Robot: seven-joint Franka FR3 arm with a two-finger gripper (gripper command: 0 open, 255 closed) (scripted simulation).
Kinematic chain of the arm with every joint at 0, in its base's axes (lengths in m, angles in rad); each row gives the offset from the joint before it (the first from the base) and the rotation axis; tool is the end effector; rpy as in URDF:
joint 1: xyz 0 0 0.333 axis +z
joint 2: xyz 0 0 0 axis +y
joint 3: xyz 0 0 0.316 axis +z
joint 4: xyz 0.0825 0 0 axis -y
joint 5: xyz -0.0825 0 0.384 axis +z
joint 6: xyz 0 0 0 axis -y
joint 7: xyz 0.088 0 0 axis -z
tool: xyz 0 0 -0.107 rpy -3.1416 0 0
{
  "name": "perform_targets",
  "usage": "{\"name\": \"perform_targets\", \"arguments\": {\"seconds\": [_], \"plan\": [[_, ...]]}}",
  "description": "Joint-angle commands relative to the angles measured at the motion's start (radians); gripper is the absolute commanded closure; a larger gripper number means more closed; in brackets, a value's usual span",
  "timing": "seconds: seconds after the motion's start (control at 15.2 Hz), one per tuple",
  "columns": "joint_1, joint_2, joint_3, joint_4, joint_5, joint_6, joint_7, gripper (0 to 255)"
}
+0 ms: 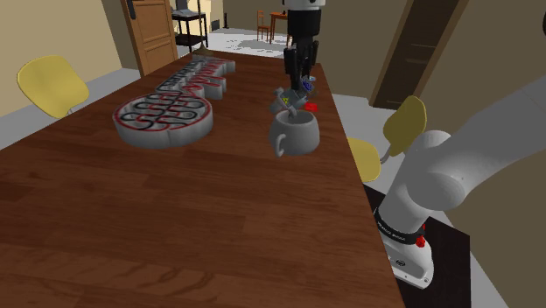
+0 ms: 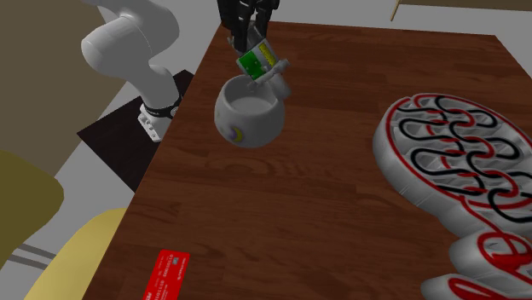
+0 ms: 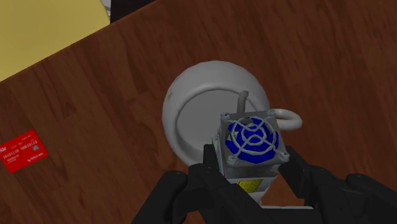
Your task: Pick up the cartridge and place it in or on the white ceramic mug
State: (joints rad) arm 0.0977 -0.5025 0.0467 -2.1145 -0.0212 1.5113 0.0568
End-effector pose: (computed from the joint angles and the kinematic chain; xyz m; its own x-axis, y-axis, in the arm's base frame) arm 0.3799 0.0567 0.6008 0.9921 0.0776 -0.0983 0.0827 -0.9953 0.0493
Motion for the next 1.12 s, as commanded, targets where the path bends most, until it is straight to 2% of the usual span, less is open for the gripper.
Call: {"name": "perform_targets", "arguments": {"seconds": [0.0, 0.07, 0.13, 0.46, 0.73, 1.06], "plan": [[0.0, 0.001, 0.0, -0.001, 0.0, 0.001, 0.0, 255], [0.0, 0.001, 0.0, -0.001, 0.0, 0.001, 0.0, 255], [0.0, 0.001, 0.0, -0.001, 0.0, 0.0, 0.0, 0], [0.0, 0.001, 0.0, -0.001, 0.0, 0.0, 0.0, 0], [-0.001, 0.051, 0.004, 0.17, -0.001, -0.12, 0.001, 0], [-0.001, 0.051, 0.004, 0.17, -0.001, -0.12, 0.001, 0]]}}
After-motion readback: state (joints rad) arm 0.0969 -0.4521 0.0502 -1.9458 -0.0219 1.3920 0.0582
